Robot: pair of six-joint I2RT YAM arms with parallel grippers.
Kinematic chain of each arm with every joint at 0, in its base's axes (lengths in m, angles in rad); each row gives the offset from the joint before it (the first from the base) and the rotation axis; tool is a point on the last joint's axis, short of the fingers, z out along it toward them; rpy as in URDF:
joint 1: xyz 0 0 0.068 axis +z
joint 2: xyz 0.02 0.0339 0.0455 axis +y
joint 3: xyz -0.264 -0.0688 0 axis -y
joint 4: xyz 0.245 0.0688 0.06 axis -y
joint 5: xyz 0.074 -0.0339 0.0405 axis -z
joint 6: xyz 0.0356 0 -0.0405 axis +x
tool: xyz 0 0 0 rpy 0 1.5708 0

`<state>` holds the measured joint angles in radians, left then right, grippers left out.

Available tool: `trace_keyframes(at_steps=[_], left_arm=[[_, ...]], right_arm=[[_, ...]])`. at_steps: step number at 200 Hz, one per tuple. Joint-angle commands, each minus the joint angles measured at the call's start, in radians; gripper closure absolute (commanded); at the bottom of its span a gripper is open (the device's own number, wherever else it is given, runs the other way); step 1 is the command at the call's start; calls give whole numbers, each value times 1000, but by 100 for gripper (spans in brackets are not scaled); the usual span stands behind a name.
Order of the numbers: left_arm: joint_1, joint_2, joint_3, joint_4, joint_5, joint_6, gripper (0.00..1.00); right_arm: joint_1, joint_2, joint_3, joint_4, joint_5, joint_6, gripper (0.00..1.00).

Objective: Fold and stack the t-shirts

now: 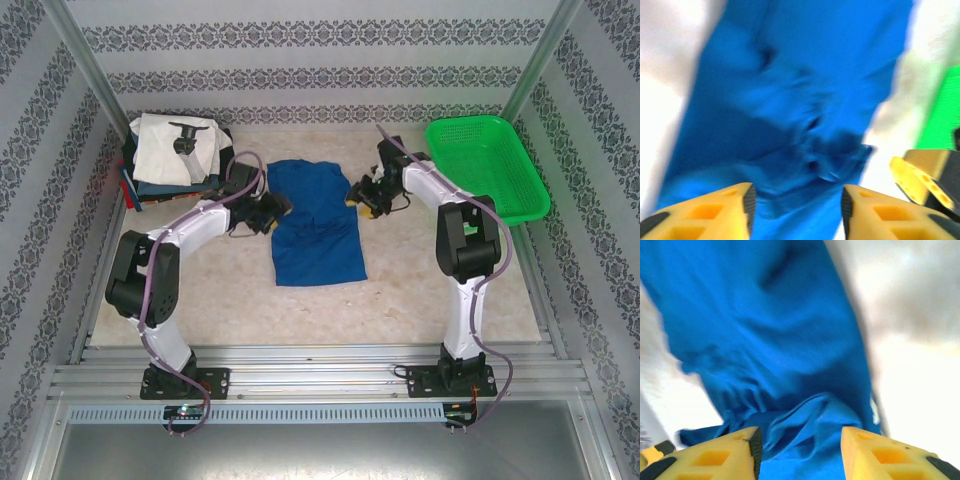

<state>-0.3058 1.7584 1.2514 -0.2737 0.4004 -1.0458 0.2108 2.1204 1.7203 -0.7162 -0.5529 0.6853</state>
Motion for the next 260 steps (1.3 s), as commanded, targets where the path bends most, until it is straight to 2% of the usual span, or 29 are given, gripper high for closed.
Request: trace_keyframes(at_steps=[1, 24, 57, 80, 94, 114, 139, 160, 231, 260], left_arm=[[20, -30, 73, 53, -2, 23, 45], [29, -55, 70, 36, -28, 27, 43], [21, -137, -12, 10, -40, 43, 39], [-38, -246, -121, -94, -68, 73, 36], [-77, -324, -244, -102, -58, 39, 36], [-148, -418, -401, -112, -74, -29, 35], [-239, -472, -541, -57, -100, -125, 35], [-280, -474, -620, 43, -131, -195, 35], [-286, -332, -623, 271, -202, -242, 37], [-286, -293, -613, 276, -232, -243, 41]], right_arm=[[-33, -34, 89, 27, -75, 2, 50], [-61, -109, 7, 41, -108, -21, 49], [-73, -285, -267, 85, -145, -77, 48], [-70, -430, -507, 121, -116, -87, 47], [-63, -502, -649, 178, -129, -75, 47], [-36, -542, -764, 241, -153, -78, 45], [-1, -538, -837, 297, -153, -75, 45], [14, -518, -889, 354, -160, -58, 44], [47, -434, -922, 435, -155, -40, 44], [56, -402, -915, 459, -153, -32, 44]])
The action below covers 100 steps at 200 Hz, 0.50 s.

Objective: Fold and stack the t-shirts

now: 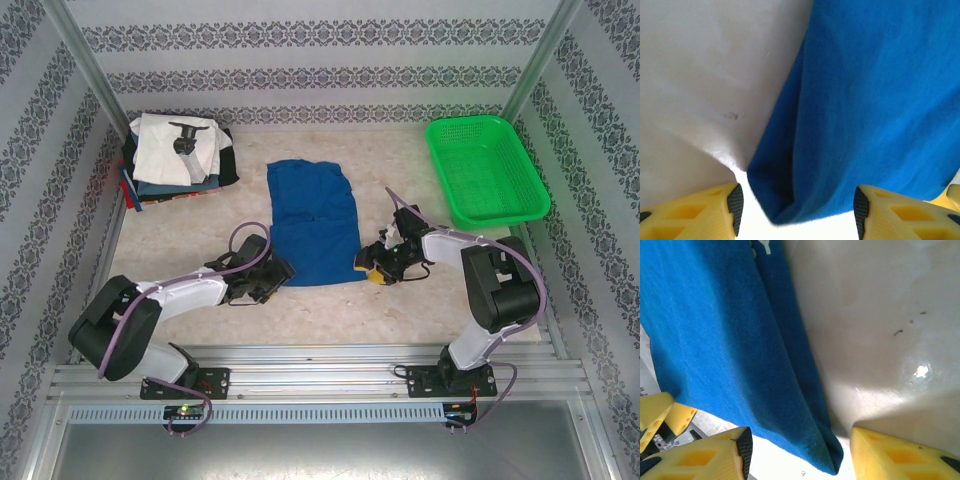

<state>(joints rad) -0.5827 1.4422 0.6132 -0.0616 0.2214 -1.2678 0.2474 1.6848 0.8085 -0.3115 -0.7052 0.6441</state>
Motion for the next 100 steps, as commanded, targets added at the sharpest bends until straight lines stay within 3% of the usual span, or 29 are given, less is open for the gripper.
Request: trace_keyframes(at_steps=[1, 33, 49, 76, 100], left_arm=[[-9, 25, 25, 67, -54, -22, 41], [-10, 96, 60, 116, -70, -15, 51], [-9, 144, 108, 102, -70, 8, 61], [-9, 177, 156, 56, -68, 32, 81], [-9, 149, 155, 22, -80, 52, 88]], right_arm=[[19, 35, -2, 55, -1, 9, 44], [32, 77, 18, 71, 5, 15, 46], [30, 108, 33, 75, 12, 19, 50], [29, 145, 59, 80, 15, 38, 69], [42, 143, 74, 66, -1, 49, 90]])
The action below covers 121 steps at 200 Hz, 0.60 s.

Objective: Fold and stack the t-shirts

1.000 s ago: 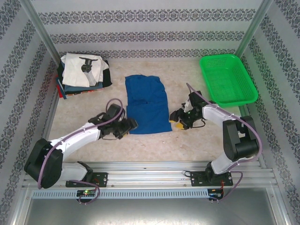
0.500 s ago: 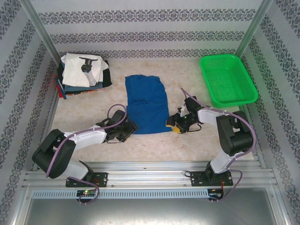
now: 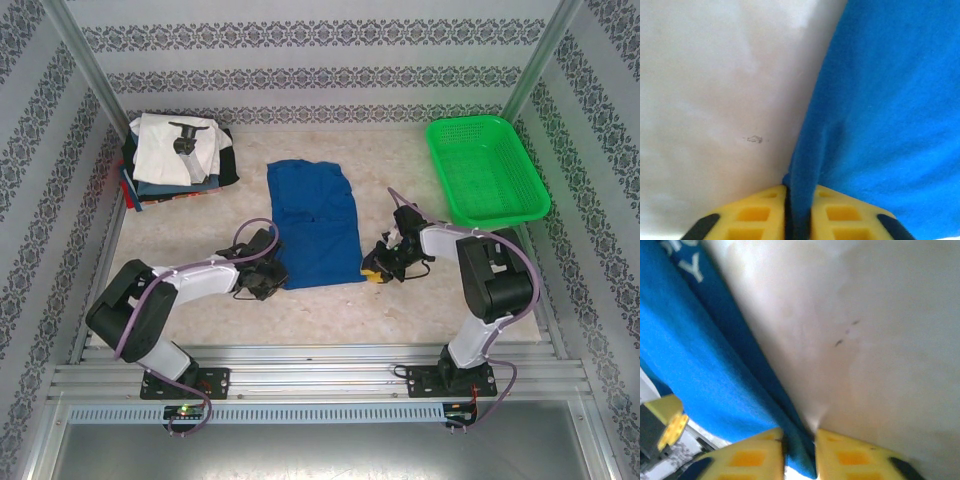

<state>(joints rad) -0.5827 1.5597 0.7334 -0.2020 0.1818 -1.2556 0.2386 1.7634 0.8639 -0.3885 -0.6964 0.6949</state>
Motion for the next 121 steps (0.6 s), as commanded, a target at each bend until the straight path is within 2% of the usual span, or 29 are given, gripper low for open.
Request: trace_keyframes(at_steps=[1, 17, 44, 67, 96, 121], left_arm=[[-9, 30, 34, 161, -40, 41, 88], [-13, 7, 45, 112, -43, 68, 94], [-48, -46, 62, 4, -71, 121, 99], [-90, -122, 16, -51, -94, 102, 100], [-190, -254, -49, -137, -152, 41, 100], [-305, -340, -64, -227, -200, -25, 100]], right_arm=[[50, 63, 18, 144, -10, -1, 91], [50, 25, 1, 128, -21, 5, 100], [39, -72, -55, 92, -37, 15, 100], [41, -175, -123, 51, -31, 28, 100], [49, -346, -234, 12, -27, 87, 100], [99, -540, -312, -62, -25, 161, 100]])
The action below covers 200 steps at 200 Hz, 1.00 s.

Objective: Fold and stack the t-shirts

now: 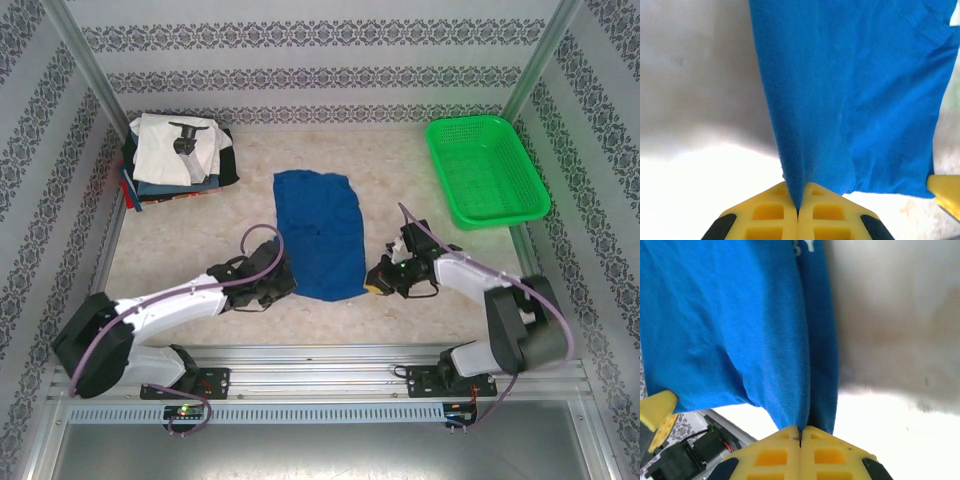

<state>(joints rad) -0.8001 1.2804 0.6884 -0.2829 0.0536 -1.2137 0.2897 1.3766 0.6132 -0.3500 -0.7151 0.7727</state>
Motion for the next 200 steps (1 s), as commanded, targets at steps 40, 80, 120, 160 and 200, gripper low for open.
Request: trace_keyframes(at_steps=[40, 80, 120, 160, 200], left_arm=[[-276, -156, 14, -298, -188, -218, 100], [-324, -200, 128, -411, -250, -234, 100], [-269, -253, 185, -382, -269, -202, 100], [-80, -242, 270, -338, -166, -58, 100], [116, -122, 352, -243, -1, 58, 100]], right_arm=[[137, -507, -163, -245, 32, 272, 100], [177, -702, -122, -324, 51, 392, 100], [151, -541, 95, -387, 70, 255, 100], [54, -327, 285, -396, 33, 122, 100], [-28, -140, 450, -392, 0, 36, 100]])
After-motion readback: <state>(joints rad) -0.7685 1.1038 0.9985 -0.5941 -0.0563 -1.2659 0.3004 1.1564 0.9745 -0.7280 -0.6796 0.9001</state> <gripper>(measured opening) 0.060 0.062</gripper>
